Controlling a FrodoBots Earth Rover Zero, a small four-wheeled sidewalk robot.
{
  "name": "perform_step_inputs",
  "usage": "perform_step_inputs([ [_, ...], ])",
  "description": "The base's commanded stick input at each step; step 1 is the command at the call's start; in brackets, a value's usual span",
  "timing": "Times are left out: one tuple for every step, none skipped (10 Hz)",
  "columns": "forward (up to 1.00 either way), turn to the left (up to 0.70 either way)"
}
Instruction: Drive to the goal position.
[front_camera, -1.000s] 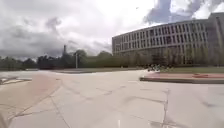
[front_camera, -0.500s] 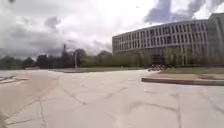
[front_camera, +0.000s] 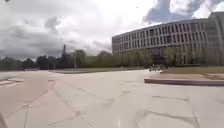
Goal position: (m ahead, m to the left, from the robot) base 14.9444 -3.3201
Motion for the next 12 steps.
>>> perform_step_inputs([
  [0.7, 0.02],
  [0.7, 0.02],
  [0.7, 0.02],
  [0.7, 0.02],
  [0.7, 0.02],
  [0.7, 0.02],
  [0.7, 0.02],
  [0.7, 0.02],
  [0.7, 0.02],
  [0.7, 0.02],
  [0.7, 0.02],
  [0.7, 0.02],
])
